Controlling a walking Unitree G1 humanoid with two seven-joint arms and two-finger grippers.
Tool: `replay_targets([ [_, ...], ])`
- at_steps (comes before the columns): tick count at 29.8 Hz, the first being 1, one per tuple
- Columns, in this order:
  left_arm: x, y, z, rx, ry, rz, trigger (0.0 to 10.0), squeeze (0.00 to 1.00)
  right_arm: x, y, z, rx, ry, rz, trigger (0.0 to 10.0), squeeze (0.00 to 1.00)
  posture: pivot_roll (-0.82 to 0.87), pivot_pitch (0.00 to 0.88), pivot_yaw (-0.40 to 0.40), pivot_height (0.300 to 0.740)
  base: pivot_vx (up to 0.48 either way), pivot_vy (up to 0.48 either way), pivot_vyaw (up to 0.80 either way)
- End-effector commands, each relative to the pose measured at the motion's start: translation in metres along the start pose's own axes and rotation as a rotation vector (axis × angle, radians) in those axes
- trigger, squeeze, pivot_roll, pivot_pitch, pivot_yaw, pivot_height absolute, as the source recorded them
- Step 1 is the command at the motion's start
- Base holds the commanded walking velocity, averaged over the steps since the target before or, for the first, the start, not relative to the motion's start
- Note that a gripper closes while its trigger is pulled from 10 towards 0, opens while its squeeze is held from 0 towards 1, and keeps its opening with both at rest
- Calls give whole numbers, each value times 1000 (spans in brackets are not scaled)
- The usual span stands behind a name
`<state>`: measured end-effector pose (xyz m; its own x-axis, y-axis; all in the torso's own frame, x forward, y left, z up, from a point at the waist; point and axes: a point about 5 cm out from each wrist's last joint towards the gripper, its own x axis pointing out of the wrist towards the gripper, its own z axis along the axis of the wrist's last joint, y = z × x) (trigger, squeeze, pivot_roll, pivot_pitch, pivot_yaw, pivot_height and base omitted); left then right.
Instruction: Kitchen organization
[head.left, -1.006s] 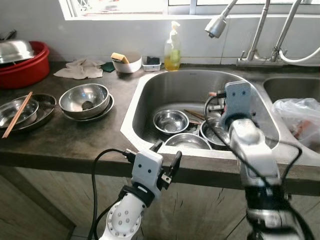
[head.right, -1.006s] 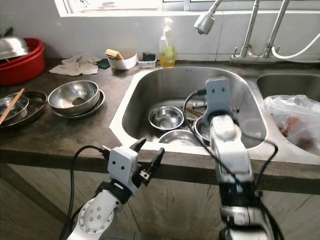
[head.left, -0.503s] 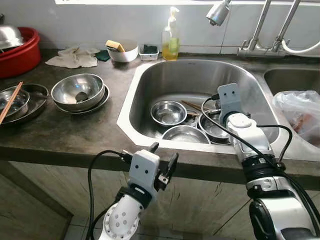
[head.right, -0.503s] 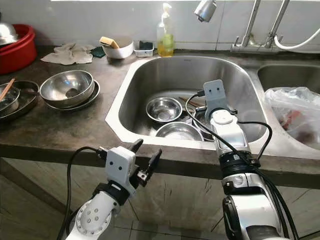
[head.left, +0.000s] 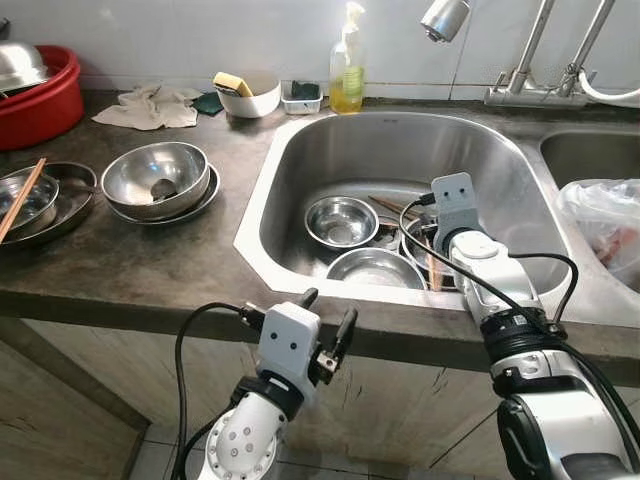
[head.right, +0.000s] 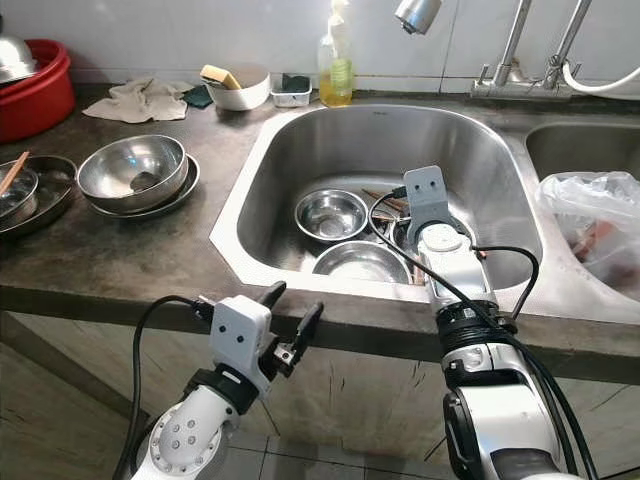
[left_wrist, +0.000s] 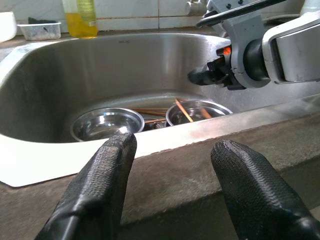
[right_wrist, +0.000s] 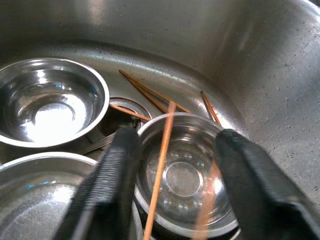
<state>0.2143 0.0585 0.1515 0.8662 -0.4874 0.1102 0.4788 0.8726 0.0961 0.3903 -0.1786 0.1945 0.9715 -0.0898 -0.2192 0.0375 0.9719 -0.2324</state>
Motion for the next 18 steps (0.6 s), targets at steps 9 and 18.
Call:
replay_targets([
  [9, 7, 3, 3, 15, -19, 4, 10000, 0, -29, -3, 31, 80, -277, -36, 10000, 0, 103, 117, -3, 740, 0, 0, 0],
  [18, 10, 6, 2, 23, -28, 13, 10000, 0, -82, -1, 48, 148, -555, 3, 10000, 0, 89, 88, -1, 740, 0, 0, 0],
])
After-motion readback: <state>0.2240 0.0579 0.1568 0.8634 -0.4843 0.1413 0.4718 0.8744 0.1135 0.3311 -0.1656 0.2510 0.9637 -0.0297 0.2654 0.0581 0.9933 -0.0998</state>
